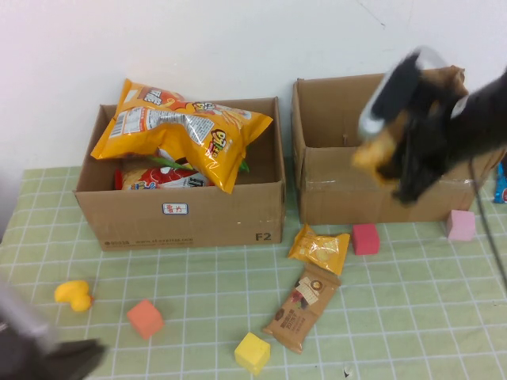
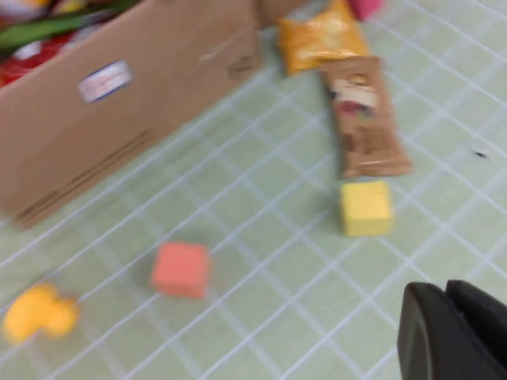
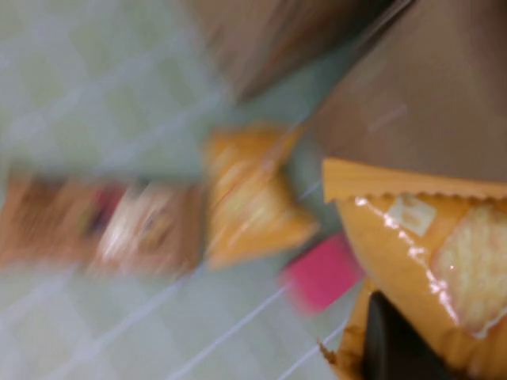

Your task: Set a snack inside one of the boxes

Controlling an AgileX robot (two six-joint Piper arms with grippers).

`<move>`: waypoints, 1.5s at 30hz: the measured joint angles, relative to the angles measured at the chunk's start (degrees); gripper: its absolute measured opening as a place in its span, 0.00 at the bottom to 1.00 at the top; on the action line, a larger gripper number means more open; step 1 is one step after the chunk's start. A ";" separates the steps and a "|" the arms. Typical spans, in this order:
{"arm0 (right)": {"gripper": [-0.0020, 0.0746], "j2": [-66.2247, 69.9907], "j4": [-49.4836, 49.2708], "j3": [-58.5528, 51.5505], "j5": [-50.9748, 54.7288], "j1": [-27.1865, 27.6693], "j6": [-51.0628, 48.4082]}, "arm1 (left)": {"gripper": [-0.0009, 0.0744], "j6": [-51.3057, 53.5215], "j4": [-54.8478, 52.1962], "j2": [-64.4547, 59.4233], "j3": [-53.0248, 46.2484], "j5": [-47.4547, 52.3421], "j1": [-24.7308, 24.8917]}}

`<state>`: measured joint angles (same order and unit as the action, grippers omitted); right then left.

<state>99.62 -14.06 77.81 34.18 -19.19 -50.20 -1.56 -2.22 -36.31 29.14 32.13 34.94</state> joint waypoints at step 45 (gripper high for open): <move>0.03 -32.97 -3.50 -9.74 -2.60 3.91 22.32 | 0.01 -26.02 -26.22 25.79 -7.01 9.53 0.00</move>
<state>66.66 -17.56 68.07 31.58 -15.28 -27.88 -27.58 -28.44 -10.52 22.13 41.67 34.94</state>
